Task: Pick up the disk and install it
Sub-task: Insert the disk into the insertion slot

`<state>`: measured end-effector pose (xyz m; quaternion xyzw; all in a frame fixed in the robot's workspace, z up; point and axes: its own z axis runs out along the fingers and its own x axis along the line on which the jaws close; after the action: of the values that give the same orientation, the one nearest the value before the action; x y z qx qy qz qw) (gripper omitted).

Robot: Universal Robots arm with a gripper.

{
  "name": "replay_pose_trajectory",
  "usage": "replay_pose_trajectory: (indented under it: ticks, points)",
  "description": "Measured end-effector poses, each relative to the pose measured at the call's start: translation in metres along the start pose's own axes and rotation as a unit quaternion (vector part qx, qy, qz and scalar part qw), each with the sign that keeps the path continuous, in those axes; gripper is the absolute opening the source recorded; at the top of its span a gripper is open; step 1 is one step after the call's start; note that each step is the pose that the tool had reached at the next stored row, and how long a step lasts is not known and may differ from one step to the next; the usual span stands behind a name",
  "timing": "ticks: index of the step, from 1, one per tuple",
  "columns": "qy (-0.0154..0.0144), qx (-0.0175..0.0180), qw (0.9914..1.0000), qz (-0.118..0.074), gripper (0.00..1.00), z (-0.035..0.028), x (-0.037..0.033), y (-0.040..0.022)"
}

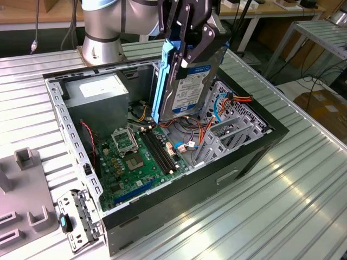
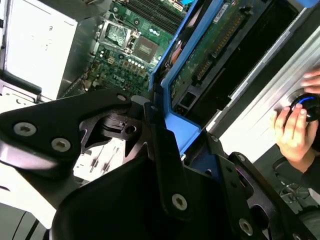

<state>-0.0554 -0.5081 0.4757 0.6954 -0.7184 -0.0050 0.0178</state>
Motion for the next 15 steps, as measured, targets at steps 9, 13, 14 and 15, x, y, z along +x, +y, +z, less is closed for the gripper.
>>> replay_pose_trajectory:
  ticks: [9,13,14,15]
  points:
    - [0.0001,0.0,1.0,0.0,0.37,0.0011,0.0177,-0.0051]
    - [0.0001,0.0,1.0,0.0,0.37,0.0012,0.019,-0.0062]
    - [0.0001,0.0,1.0,0.0,0.37,0.0012,0.019,-0.0062]
    - [0.0001,0.0,1.0,0.0,0.37,0.0012,0.019,-0.0063]
